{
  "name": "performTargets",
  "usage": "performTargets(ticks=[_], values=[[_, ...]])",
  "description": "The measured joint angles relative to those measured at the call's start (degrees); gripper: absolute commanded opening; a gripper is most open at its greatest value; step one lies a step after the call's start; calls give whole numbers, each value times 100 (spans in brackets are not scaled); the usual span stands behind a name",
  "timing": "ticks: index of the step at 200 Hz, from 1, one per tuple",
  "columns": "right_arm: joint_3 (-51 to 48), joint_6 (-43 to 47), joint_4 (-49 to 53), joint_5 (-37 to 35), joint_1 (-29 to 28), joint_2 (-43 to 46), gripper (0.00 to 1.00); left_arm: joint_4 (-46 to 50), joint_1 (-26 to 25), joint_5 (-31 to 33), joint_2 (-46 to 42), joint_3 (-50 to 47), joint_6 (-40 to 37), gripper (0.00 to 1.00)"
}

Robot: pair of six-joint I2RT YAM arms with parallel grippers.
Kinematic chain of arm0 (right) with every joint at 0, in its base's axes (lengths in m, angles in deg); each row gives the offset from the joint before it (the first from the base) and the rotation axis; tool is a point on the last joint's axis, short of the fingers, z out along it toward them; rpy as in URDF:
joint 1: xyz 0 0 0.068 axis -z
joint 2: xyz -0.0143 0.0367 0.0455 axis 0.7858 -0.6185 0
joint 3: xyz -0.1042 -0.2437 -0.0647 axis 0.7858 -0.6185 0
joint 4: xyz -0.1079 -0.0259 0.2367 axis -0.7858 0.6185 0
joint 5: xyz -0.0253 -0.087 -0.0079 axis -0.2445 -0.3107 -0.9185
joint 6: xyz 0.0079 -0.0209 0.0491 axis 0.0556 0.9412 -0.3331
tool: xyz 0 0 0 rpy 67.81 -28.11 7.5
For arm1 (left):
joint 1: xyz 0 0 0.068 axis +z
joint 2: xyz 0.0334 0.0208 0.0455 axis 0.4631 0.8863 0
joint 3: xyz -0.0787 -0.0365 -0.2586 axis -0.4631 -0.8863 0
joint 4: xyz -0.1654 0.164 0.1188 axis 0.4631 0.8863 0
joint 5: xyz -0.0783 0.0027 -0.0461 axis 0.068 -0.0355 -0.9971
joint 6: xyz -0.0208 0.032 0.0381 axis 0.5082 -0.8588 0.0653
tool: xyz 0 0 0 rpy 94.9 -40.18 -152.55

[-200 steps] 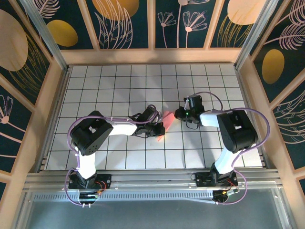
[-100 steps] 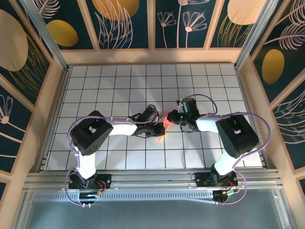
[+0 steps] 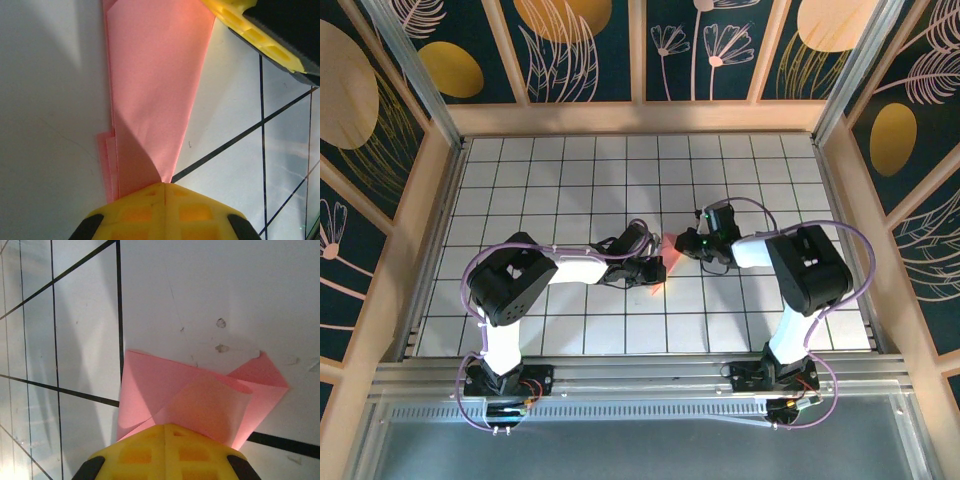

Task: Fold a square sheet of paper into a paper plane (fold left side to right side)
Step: Fold the wing for the fifth time at the center of the table.

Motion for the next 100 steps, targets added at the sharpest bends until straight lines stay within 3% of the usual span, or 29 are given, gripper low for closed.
performTargets(ticks=[100], values=[[199, 13, -236, 273, 601, -280, 0, -4, 0, 26, 0, 0, 0, 0]])
